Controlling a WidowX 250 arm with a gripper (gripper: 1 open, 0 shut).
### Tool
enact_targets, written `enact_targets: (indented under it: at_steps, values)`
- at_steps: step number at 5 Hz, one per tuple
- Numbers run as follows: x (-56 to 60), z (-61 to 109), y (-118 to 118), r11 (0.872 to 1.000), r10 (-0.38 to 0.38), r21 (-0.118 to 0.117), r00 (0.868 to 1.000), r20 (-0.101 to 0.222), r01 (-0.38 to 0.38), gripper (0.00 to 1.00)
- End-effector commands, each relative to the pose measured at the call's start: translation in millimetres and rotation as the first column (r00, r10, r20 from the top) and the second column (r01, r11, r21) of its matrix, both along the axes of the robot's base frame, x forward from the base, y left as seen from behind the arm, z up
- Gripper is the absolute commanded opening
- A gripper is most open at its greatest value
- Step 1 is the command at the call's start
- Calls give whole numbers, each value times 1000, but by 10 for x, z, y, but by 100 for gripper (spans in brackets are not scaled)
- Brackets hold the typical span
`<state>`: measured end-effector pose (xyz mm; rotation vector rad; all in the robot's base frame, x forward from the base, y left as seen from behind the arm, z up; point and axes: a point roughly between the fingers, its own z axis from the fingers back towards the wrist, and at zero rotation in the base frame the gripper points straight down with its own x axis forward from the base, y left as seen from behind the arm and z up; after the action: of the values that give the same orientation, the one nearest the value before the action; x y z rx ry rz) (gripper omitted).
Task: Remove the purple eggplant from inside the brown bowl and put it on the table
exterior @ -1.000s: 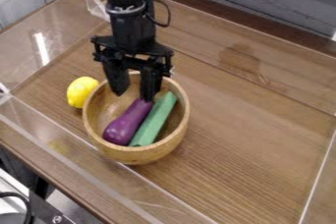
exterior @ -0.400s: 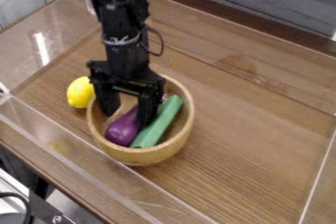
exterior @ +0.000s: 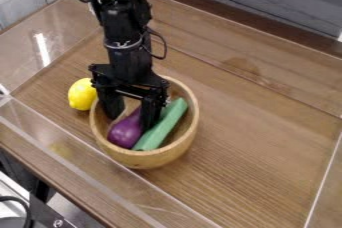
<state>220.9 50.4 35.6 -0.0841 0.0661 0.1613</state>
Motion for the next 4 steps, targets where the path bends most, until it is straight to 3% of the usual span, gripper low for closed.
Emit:
enact_targets:
  at_steps: [1,4]
  values:
    - [15,-146,-1,1000,-1,5,1000,-2,1,100]
    - [-10,-374,-42,1000,-1,0,1000,-7,1,100]
